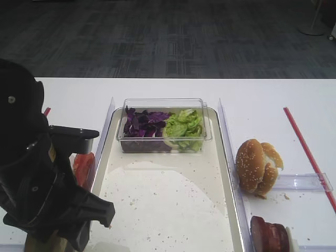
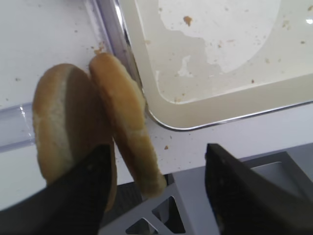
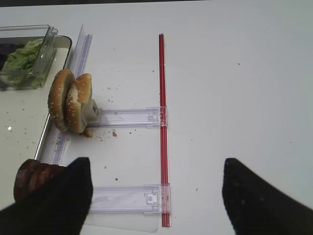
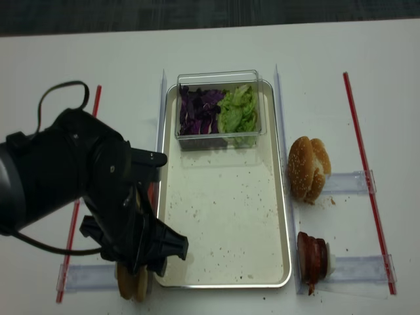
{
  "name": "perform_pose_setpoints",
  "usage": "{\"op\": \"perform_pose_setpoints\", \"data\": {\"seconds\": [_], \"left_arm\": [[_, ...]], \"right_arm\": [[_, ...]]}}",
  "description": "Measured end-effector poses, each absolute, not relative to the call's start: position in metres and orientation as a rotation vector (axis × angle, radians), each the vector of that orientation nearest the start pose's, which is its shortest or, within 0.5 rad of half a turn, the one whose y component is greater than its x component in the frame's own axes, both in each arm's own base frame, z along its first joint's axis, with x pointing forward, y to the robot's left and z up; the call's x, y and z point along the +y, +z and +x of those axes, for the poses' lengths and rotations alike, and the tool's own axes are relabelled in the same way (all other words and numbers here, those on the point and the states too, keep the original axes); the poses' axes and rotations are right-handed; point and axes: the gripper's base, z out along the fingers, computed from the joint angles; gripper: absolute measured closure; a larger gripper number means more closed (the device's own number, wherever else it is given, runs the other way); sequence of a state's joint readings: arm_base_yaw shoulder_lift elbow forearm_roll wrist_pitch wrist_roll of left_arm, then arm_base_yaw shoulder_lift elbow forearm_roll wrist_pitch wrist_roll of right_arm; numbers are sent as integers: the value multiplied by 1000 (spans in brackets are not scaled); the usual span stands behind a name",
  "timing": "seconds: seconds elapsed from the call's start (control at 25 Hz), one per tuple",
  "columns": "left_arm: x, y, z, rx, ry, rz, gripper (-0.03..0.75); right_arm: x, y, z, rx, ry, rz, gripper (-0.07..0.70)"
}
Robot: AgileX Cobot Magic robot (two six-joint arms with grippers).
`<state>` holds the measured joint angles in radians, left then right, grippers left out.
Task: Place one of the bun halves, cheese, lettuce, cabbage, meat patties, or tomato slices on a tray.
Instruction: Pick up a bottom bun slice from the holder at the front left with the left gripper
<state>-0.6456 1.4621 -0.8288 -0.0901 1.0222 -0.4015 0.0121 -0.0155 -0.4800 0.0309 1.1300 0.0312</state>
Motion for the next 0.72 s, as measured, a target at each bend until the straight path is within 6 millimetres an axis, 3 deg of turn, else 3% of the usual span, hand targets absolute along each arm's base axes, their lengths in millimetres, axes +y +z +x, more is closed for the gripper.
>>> {"op": "perform_pose_setpoints", "data": {"seconds": [0.28,0.72], "left_arm": [[-146,206,183,3157,-98,320,358],[-144,206,184,3143,-64,342,476]], "right_arm": [[2,266,-8,2118,63,18,61],[2,266,-8,2118,63,18,61]]}}
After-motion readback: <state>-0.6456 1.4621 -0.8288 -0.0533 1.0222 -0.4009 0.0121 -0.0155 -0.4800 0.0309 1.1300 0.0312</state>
